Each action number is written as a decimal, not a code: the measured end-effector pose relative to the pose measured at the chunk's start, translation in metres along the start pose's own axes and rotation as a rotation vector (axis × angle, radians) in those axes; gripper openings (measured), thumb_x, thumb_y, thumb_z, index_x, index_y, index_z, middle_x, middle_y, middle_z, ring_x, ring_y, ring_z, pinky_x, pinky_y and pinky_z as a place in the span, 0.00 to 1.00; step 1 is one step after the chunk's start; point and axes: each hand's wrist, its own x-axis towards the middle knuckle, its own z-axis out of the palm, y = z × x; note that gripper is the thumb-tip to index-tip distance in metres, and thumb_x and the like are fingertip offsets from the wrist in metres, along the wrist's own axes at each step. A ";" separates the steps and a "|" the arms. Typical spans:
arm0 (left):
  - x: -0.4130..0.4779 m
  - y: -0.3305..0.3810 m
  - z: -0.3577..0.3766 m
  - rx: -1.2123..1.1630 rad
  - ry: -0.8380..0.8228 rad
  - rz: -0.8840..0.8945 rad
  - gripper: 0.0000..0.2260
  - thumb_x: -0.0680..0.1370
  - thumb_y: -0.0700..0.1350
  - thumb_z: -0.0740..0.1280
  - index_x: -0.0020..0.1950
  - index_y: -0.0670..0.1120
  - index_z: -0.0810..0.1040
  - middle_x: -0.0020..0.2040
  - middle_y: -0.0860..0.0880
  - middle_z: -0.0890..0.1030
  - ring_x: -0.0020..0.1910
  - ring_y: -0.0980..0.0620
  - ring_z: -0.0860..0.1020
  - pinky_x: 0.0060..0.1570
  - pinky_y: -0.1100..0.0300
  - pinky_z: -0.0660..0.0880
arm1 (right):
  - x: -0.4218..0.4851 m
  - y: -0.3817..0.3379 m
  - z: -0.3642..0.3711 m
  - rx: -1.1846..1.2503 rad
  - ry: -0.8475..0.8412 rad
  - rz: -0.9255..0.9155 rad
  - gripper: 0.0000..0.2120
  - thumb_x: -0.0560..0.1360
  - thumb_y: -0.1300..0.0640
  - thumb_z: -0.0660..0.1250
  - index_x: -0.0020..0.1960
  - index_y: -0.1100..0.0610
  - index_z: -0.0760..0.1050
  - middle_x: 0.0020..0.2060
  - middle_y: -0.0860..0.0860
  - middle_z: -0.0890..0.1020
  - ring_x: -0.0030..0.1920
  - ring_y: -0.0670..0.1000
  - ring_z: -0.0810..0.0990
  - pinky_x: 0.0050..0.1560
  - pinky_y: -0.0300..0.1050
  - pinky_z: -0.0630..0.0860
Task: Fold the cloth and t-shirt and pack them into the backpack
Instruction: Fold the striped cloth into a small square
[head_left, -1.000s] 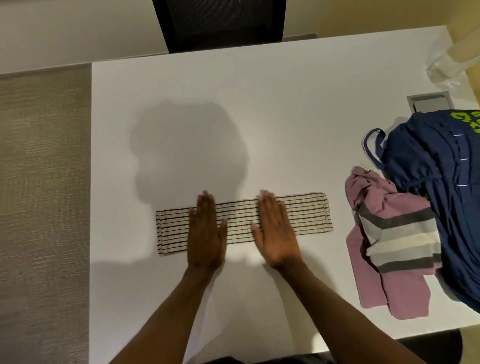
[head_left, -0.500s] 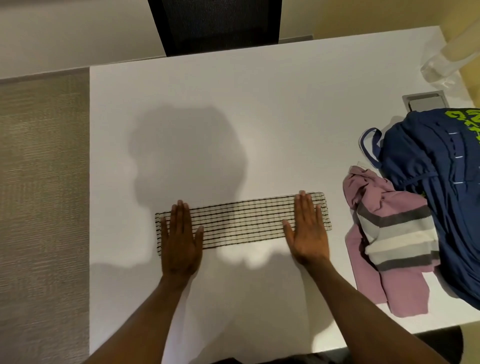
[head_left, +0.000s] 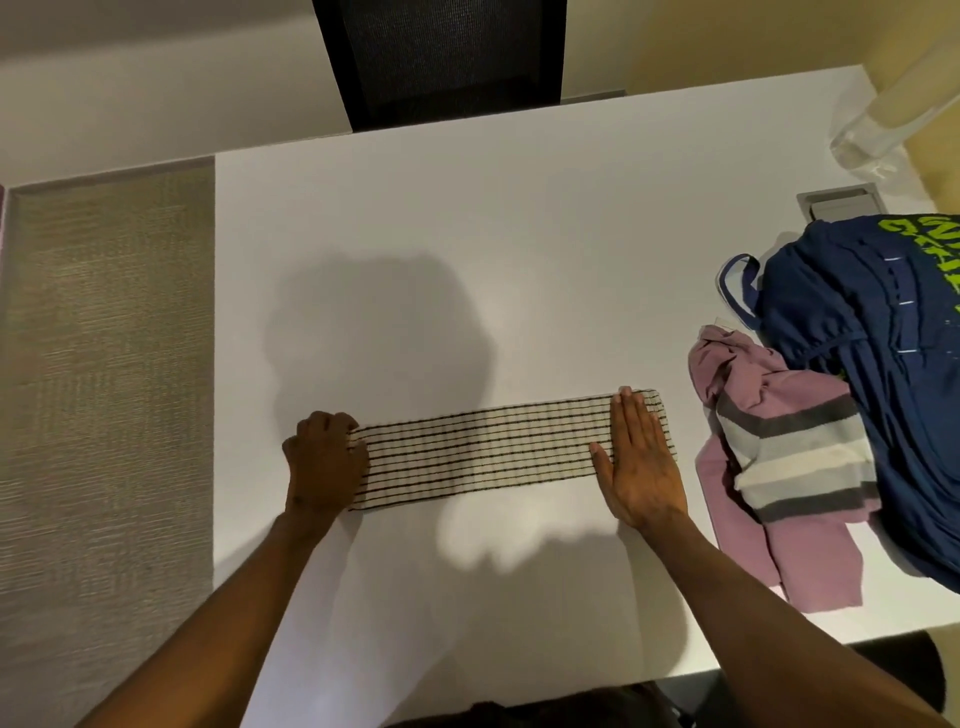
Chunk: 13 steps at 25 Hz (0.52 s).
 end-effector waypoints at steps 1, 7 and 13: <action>-0.002 -0.004 -0.006 -0.055 -0.036 0.012 0.08 0.76 0.43 0.69 0.54 0.42 0.81 0.53 0.41 0.80 0.55 0.38 0.77 0.55 0.41 0.72 | -0.003 -0.002 -0.001 -0.006 0.003 0.000 0.35 0.86 0.41 0.43 0.84 0.61 0.44 0.85 0.55 0.45 0.84 0.53 0.42 0.83 0.57 0.50; -0.029 -0.005 -0.039 -0.493 -0.114 -0.034 0.05 0.84 0.44 0.65 0.58 0.46 0.71 0.47 0.45 0.81 0.44 0.45 0.82 0.35 0.59 0.78 | -0.029 -0.070 0.007 0.020 0.000 -0.141 0.34 0.86 0.43 0.50 0.84 0.60 0.47 0.84 0.56 0.49 0.84 0.54 0.44 0.83 0.57 0.48; -0.062 -0.002 -0.079 -0.574 0.086 -0.054 0.10 0.85 0.43 0.64 0.66 0.45 0.71 0.53 0.46 0.80 0.47 0.48 0.81 0.37 0.63 0.76 | -0.057 -0.167 0.039 0.023 -0.167 -0.293 0.40 0.80 0.42 0.55 0.84 0.60 0.47 0.83 0.58 0.47 0.84 0.61 0.45 0.81 0.62 0.56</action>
